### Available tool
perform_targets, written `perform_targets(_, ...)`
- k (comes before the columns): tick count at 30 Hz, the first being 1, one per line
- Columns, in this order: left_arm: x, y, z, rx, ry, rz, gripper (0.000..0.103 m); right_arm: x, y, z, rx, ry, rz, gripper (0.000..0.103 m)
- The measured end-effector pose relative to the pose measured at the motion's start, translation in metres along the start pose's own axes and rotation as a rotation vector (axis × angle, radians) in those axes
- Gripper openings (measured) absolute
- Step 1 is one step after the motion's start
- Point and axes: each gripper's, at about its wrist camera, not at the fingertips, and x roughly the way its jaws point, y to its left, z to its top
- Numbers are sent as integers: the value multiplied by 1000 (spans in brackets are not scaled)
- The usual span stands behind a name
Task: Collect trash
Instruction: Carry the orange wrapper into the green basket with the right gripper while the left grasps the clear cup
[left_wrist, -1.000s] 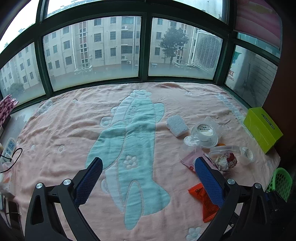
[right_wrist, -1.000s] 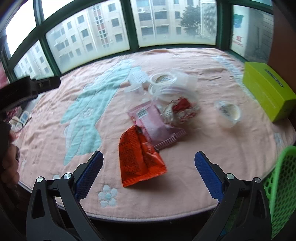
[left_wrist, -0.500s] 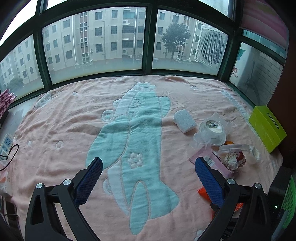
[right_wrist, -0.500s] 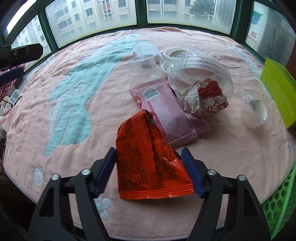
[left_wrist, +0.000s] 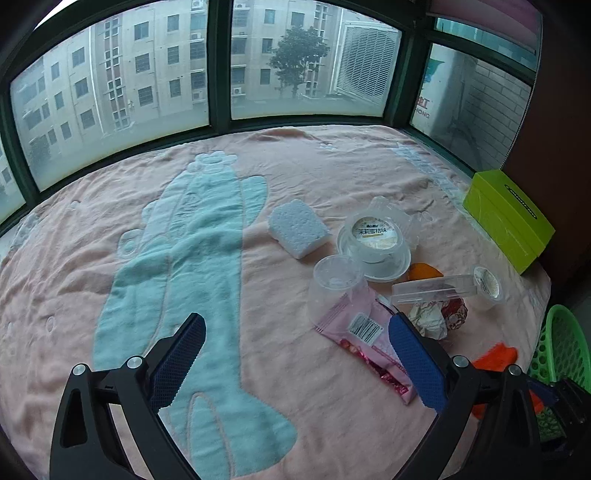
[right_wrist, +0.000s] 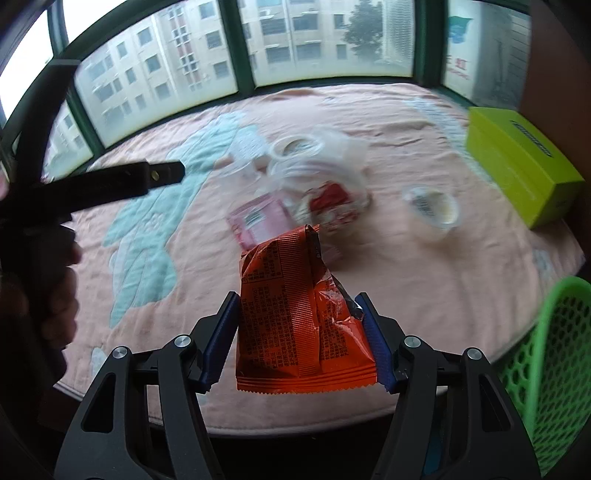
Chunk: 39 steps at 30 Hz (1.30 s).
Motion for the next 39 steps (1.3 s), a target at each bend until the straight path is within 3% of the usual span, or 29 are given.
perform_targets(6,38,-10,12,31,38,-45,94,-35,-43,-5,95,-58,-72,63)
perform_targets(12,74,-13,19,28,103,-74,79,-60,-91,-18,201,-86,-176,63)
perform_targets(18,84,-15,21,22,109,-107,69,-79,-135,-37,299,-92,-270,63)
perform_targets(20,85,-16,21,29,110,-121,59,-84,-147,-45,326,-88,-300,63)
perform_targets(22,83,-18,22,35,108,-129,52,-87,-157,-52,353,-85,-322,63)
perform_targets(34,30,-11,23,36,7,-48,51,-97,-200,-86,454,-58,-432,65)
perform_targets(39,-6,-14,23,32,-53,-40,51,-97,-209,-96,484,-48,-428,66)
